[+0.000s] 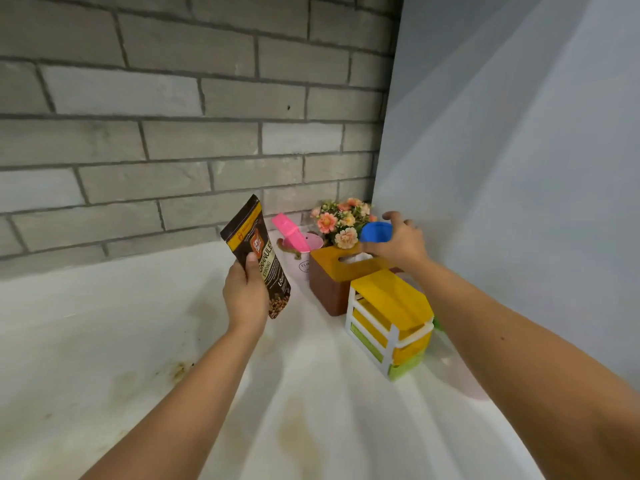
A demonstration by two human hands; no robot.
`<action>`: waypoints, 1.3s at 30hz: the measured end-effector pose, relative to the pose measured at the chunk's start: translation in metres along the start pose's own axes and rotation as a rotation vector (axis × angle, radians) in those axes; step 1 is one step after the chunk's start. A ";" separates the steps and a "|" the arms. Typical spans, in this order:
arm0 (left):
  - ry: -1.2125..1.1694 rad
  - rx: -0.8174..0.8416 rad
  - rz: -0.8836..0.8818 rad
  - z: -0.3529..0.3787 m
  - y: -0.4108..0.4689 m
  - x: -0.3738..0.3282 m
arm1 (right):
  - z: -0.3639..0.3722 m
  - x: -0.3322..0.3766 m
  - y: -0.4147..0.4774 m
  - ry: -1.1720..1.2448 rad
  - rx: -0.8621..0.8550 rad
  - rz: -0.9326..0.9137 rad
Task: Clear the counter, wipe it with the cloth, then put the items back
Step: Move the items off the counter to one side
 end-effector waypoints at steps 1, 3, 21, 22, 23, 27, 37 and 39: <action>0.006 -0.007 -0.005 0.003 0.002 0.002 | 0.004 -0.006 0.011 0.015 0.021 0.007; 0.005 -0.028 -0.018 0.011 0.005 0.005 | 0.014 -0.019 0.031 0.029 0.064 0.018; -0.032 -0.121 -0.009 0.035 0.001 0.013 | 0.072 -0.071 0.101 -0.118 0.305 -0.034; -0.039 -0.121 -0.005 0.036 0.001 0.012 | 0.074 -0.072 0.102 -0.120 0.318 -0.034; -0.041 -0.122 -0.003 0.035 0.000 0.011 | 0.075 -0.073 0.103 -0.124 0.329 -0.032; -0.040 -0.120 0.013 0.035 -0.005 0.006 | 0.062 -0.064 0.102 -0.181 0.247 -0.071; -0.025 -0.039 0.106 0.038 -0.025 -0.022 | -0.004 0.038 0.029 0.363 0.228 -0.304; -0.049 -0.012 0.135 0.037 -0.032 -0.033 | -0.007 0.050 0.005 0.410 0.353 -0.329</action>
Point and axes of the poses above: each hand's wrist, its own y-axis towards the middle knuckle, its own z-axis out of the palm, x = y × z, the point moved 6 cm from there along y, towards the middle knuckle, and after that the axes turned 5 degrees about x, right-handed, at the moved point
